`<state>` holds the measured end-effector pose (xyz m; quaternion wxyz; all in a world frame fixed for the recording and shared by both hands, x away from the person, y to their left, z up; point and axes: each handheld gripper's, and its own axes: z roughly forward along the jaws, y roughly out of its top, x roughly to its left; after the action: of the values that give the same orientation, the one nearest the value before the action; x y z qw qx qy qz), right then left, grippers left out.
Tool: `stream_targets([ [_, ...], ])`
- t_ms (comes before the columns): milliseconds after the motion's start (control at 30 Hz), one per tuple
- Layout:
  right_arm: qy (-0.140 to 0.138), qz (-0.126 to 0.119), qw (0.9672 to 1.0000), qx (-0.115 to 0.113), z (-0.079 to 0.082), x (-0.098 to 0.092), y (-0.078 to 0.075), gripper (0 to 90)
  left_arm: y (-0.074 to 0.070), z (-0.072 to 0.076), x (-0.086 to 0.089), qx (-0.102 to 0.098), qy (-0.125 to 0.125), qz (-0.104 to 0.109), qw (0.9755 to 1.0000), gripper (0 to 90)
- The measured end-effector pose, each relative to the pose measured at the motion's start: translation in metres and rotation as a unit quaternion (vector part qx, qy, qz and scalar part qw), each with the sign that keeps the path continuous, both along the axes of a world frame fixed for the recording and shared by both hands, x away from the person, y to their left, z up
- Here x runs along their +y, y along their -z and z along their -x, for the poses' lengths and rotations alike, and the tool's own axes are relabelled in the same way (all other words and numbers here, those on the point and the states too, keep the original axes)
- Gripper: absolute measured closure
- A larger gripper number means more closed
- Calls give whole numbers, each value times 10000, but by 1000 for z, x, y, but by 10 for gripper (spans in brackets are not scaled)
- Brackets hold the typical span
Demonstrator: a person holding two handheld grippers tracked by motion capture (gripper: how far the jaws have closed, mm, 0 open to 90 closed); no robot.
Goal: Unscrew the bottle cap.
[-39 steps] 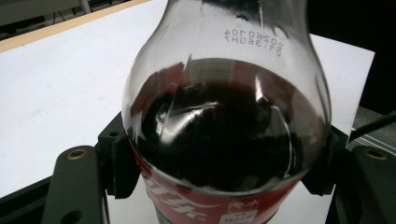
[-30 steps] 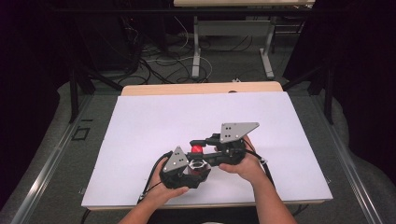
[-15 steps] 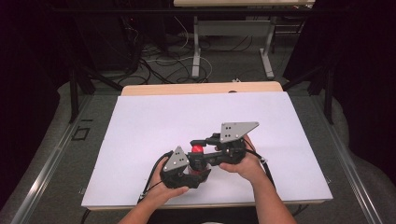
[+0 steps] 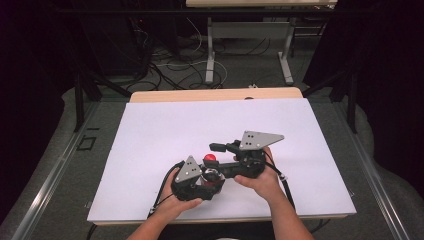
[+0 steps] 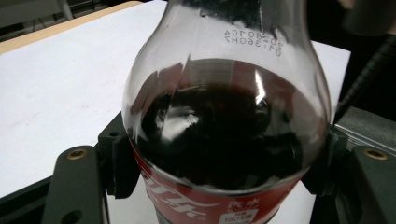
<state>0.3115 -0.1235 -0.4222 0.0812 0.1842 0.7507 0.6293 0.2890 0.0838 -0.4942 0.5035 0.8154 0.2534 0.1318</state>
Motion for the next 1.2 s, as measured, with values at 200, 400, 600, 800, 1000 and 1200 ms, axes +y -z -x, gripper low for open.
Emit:
stream_targets([
  [200, 1441, -159, 9894, 10, 26, 18, 1, 454, 1, 1, -2, -7, -88, -37, 10000, 297],
  [400, 2105, 88, 9774, -172, 39, 34, 7, 456, 2, 1, -4, -1, -168, -50, 9998, 296],
  [600, 2407, 386, 9694, -291, 42, 42, 14, 487, 1, 1, -2, 2, -135, -63, 9999, 297],
  [800, 2201, 293, 9747, -247, 45, 35, 11, 548, 0, 1, -1, -7, -139, -35, 9999, 297],
  [1000, 1448, 425, 9878, -378, 35, 26, 10, 608, 1, 0, 0, 11, -106, -54, 9999, 297],
  [1200, 153, 389, 9986, -321, 8, 11, 5, 613, 1, 0, 0, 51, -24, 33, 10000, 297],
])
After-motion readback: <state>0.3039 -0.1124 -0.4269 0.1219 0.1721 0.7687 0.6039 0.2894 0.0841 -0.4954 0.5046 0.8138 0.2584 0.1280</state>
